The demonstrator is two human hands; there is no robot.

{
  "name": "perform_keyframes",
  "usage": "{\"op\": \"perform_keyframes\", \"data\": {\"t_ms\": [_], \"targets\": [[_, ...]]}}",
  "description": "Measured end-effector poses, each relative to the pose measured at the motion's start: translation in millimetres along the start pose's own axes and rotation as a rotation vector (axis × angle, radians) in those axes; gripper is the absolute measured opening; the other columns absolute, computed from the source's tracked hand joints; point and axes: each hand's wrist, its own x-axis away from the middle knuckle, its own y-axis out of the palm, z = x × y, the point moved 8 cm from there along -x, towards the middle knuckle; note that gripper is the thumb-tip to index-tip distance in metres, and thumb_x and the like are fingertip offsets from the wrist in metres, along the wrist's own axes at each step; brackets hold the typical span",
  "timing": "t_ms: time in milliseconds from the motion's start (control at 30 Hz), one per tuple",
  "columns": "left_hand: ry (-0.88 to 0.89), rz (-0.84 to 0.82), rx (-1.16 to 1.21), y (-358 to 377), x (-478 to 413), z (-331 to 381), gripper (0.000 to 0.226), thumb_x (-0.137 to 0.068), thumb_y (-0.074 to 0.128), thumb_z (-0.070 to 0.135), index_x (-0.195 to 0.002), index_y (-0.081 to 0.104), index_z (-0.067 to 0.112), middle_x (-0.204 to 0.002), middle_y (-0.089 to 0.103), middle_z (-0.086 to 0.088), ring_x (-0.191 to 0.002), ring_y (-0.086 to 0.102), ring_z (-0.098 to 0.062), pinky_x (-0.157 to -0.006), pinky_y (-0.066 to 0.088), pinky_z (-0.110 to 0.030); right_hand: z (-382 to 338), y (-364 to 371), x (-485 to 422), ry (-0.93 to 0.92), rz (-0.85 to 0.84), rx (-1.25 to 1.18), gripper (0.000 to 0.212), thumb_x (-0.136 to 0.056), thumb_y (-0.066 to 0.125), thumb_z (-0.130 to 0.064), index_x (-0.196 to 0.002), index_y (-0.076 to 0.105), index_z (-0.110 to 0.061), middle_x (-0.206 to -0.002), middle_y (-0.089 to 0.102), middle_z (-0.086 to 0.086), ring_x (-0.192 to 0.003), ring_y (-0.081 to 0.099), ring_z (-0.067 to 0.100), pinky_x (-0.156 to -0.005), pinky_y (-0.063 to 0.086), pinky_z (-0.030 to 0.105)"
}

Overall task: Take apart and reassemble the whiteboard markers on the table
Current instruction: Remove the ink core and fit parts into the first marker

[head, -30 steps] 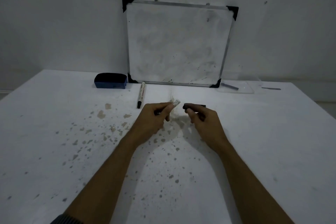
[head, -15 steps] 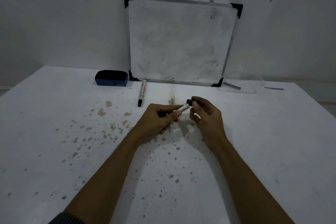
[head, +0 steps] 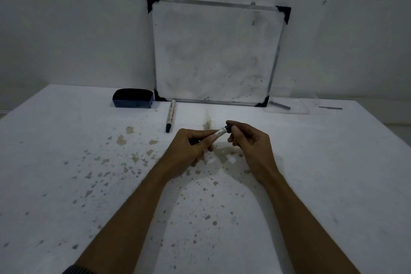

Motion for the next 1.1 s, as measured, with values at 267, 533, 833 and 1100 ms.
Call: {"op": "perform_keyframes", "data": {"t_ms": [267, 533, 833, 1100], "targets": [[-0.011, -0.048, 0.014, -0.2, -0.2, -2.8, 0.026, -0.099, 0.065, 0.032, -0.122, 0.076, 0.026, -0.066, 0.062, -0.003, -0.058, 0.043, -0.026, -0.049, 0.036, -0.032, -2.3, 4.5, 2.8, 0.012, -0.089, 0.052, 0.022, -0.101, 0.061, -0.017, -0.115, 0.074, -0.007, -0.086, 0.076, 0.008, -0.073, 0.067, 0.001, -0.067, 0.052, 0.017], [-0.007, -0.056, -0.025, -3.2, -1.3, -4.5, 0.029, -0.100, 0.064, 0.032, -0.124, 0.075, 0.020, -0.060, 0.060, 0.004, -0.050, 0.043, -0.013, -0.046, 0.036, -0.023, -1.9, 7.3, 3.4, 0.008, -0.084, 0.026, 0.023, -0.099, 0.064, -0.014, -0.116, 0.072, -0.001, -0.095, 0.077, 0.013, -0.079, 0.074, 0.007, -0.074, 0.056, 0.018], [-0.054, -0.028, -0.078, 10.7, 0.6, 3.9, 0.034, -0.102, 0.059, 0.038, -0.130, 0.071, 0.024, -0.082, 0.069, 0.002, -0.063, 0.057, -0.011, -0.058, 0.048, -0.020, 4.1, 9.1, 2.1, 0.046, -0.029, 0.029, 0.024, -0.102, 0.060, -0.022, -0.122, 0.070, -0.015, -0.097, 0.076, -0.001, -0.082, 0.073, 0.006, -0.073, 0.059, 0.022], [0.071, 0.056, -0.694, -15.0, 3.9, 13.5, 0.035, -0.101, 0.063, 0.031, -0.134, 0.068, 0.023, -0.106, 0.073, -0.003, -0.093, 0.066, -0.013, -0.078, 0.046, -0.015, 17.0, 0.6, -5.3, 0.082, 0.089, 0.152, 0.025, -0.100, 0.064, -0.024, -0.123, 0.070, -0.018, -0.099, 0.076, -0.002, -0.077, 0.072, 0.004, -0.076, 0.058, 0.022]]}}
